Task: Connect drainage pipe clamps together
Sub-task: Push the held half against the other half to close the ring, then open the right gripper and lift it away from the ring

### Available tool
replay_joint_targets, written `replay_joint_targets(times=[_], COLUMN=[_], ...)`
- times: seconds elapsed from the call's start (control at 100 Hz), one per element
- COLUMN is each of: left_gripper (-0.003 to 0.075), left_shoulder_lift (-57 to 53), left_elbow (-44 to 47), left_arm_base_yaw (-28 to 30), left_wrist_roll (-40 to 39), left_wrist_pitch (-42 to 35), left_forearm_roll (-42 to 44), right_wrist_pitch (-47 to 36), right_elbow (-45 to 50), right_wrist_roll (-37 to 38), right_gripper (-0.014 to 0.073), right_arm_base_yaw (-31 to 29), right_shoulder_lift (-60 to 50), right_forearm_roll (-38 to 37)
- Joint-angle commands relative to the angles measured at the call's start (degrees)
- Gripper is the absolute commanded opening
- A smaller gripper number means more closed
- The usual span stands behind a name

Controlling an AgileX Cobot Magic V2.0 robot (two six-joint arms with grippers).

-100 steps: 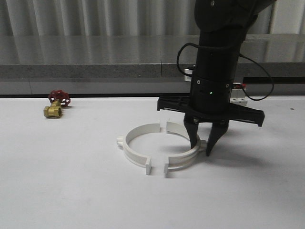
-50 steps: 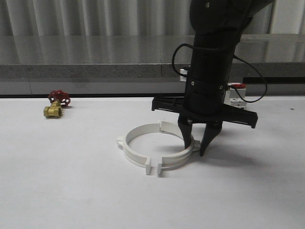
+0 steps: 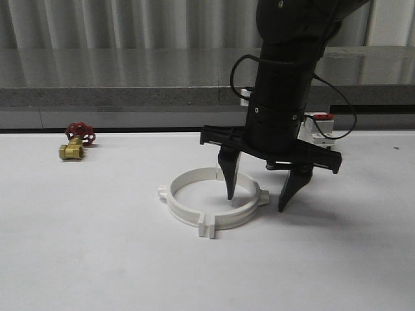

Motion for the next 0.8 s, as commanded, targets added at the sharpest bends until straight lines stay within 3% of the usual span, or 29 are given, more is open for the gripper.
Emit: replay_joint_targets(times=[0.0, 0.36, 0.43, 0.61, 0.79], left_gripper=[-0.002, -0.002, -0.002, -0.002, -0.002], left_shoulder_lift=[0.54, 0.54, 0.54, 0.54, 0.54], left_elbow=[-1.45, -1.45, -1.45, -1.45, -1.45], left_arm_base_yaw=[0.17, 0.17, 0.17, 0.17, 0.17], left_wrist_roll=[-0.11, -0.11, -0.11, -0.11, -0.11], left_wrist_pitch=[-3.89, -3.89, -3.89, -3.89, -3.89], left_forearm_roll=[-0.53, -0.53, -0.53, -0.53, -0.53], right_wrist_pitch=[0.92, 6.17, 6.05, 2.48, -2.06], right_elbow=[-1.23, 1.31, 3.57, 11.02, 19.01], right_wrist_roll=[-2.59, -25.96, -29.05, -31.36, -32.99], right_gripper=[0.0521, 0.0493, 0.0386, -0.0071, -0.0068], right_arm_base_yaw=[-0.02, -0.2, -0.35, -2.81, -7.99], right_shoulder_lift=[-4.83, -13.31, -15.8, -23.4, -33.06], right_forearm_roll=[-1.3, -4.21, -4.21, -4.15, -4.11])
